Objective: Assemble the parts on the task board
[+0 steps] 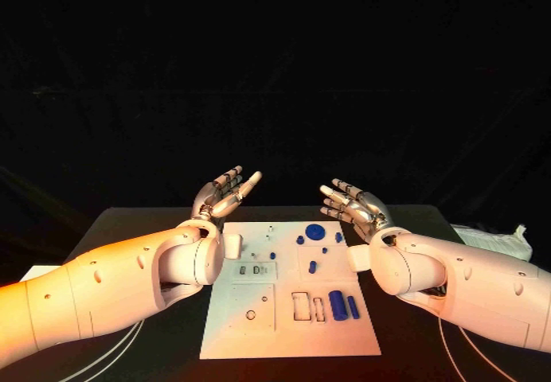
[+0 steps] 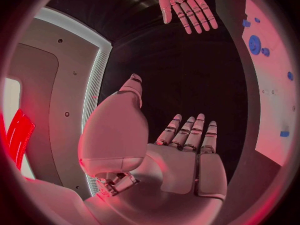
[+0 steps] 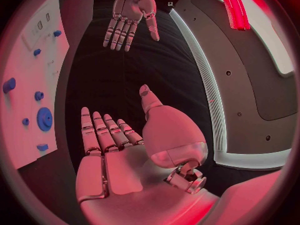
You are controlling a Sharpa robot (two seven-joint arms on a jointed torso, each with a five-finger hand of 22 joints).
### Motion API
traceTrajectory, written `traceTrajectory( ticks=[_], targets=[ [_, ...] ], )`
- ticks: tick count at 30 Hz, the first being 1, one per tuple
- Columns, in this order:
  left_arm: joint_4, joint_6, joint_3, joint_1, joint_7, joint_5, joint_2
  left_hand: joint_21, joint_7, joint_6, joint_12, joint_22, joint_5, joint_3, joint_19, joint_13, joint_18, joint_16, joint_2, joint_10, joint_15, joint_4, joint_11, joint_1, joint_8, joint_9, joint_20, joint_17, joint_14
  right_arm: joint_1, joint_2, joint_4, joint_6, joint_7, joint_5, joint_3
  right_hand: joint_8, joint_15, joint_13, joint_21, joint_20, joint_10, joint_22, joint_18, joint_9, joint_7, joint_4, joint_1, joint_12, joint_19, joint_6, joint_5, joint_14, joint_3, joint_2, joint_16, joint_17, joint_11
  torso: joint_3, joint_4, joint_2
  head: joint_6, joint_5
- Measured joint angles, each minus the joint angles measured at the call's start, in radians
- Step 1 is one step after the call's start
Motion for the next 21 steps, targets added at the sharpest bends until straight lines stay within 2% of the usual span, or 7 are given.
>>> traceTrajectory(
  ticks=[4,6,7,13,15,17,21],
  targets=[
    [0.0,0.013,0.0,0.0,0.001,0.002,0.0,0.0,0.001,0.015,0.005,0.001,0.0,0.009,0.002,0.002,0.0,0.004,0.004,0.018,0.003,0.007,0.006,0.015,0.001,0.002,0.002,0.002,0.015,-0.002,-0.001,-0.006,0.077,-0.03,-0.03,0.003,0.004,0.002,0.004,0.009,0.003,0.045,0.005,0.005,0.003,0.002,-0.025,0.041,0.005,0.03,0.034,0.006,0.048,0.009,0.0,0.006,0.004,0.004,-0.0002,0.0,0.0,0.0,0.0],
    [0.0,0.019,0.0,0.0,0.001,0.003,0.0,0.007,0.003,0.036,0.007,0.004,0.0,0.025,0.007,0.003,0.015,0.009,0.015,0.04,0.003,0.006,0.007,0.025,0.005,0.004,0.007,0.004,0.037,-0.003,-0.001,-0.008,0.111,-0.044,-0.043,0.004,0.012,-0.001,0.008,0.021,0.004,0.1,0.011,0.006,0.008,0.004,-0.049,0.072,0.012,0.07,0.078,0.006,0.11,0.016,-0.004,0.016,0.008,0.003,-0.0003,0.0,0.0,0.0,0.0],
    [0.0,0.02,0.0,0.0,0.002,0.003,0.0,0.007,0.004,0.044,0.007,0.004,0.0,0.03,0.008,0.004,0.015,0.009,0.019,0.049,0.003,0.004,0.008,0.029,0.005,0.004,0.007,0.005,0.046,-0.003,-0.001,-0.009,0.122,-0.048,-0.048,0.004,0.015,-0.003,0.01,0.028,0.004,0.128,0.014,0.02,0.009,0.006,-0.059,0.084,0.016,0.089,0.099,0.006,0.141,0.02,-0.006,0.02,0.01,0.002,-0.0003,-0.0001,0.0,0.0,0.0],
    [0.004,0.044,0.0,0.001,0.002,0.003,-0.041,0.028,0.011,0.182,0.032,0.015,-0.017,0.071,0.06,0.016,0.031,0.039,0.075,0.187,0.014,0.003,0.023,0.046,0.037,0.019,0.006,0.019,0.174,0.03,-0.024,-0.082,0.127,-0.069,-0.297,0.017,0.039,-0.028,0.021,0.067,0.005,0.346,0.029,0.044,0.023,0.019,-0.118,0.141,0.046,0.2,0.279,0.018,0.351,0.043,-0.018,0.047,0.02,-0.016,-0.0003,-0.0001,0.003,0.008,-0.007],
    [0.008,0.055,0.0,0.002,0.002,0.003,-0.045,0.055,0.022,0.29,0.049,0.029,-0.024,0.087,0.125,0.024,0.031,0.067,0.117,0.283,0.011,-0.001,0.023,0.048,0.062,0.032,0.005,0.031,0.283,0.042,-0.025,-0.085,0.12,-0.077,-0.381,0.018,0.043,-0.038,0.023,0.079,0.004,0.408,0.032,0.06,0.026,0.027,-0.133,0.151,0.05,0.231,0.345,0.018,0.408,0.051,-0.024,0.05,0.022,-0.024,-0.0001,0.0011,0.006,0.008,-0.01],
    [0.012,0.068,0.0,0.002,0.002,0.003,-0.049,0.117,0.037,0.391,0.062,0.062,-0.024,0.092,0.278,0.028,0.053,0.103,0.142,0.387,-0.005,-0.007,0.012,0.056,0.082,0.039,0.004,0.044,0.401,0.05,-0.022,-0.087,0.116,-0.086,-0.448,0.018,0.05,-0.048,0.024,0.093,0.003,0.465,0.035,0.06,0.03,0.037,-0.142,0.161,0.055,0.26,0.414,0.023,0.462,0.061,-0.03,0.059,0.023,-0.033,-0.0002,0.0027,0.008,0.005,-0.011],
    [0.028,0.107,0.0,0.005,0.0,0.002,-0.074,0.216,0.066,0.538,0.089,0.106,-0.028,0.087,0.493,0.035,0.089,0.146,0.161,0.58,-0.043,-0.011,-0.014,0.068,0.105,0.045,0.0,0.052,0.535,0.074,-0.02,-0.095,0.111,-0.112,-0.588,0.022,0.05,-0.069,0.024,0.12,-0.005,0.554,0.042,0.075,0.033,0.055,-0.158,0.179,0.055,0.317,0.526,0.023,0.552,0.076,-0.041,0.067,0.024,-0.05,0.0011,0.0064,0.017,0.002,-0.005]
  ],
)
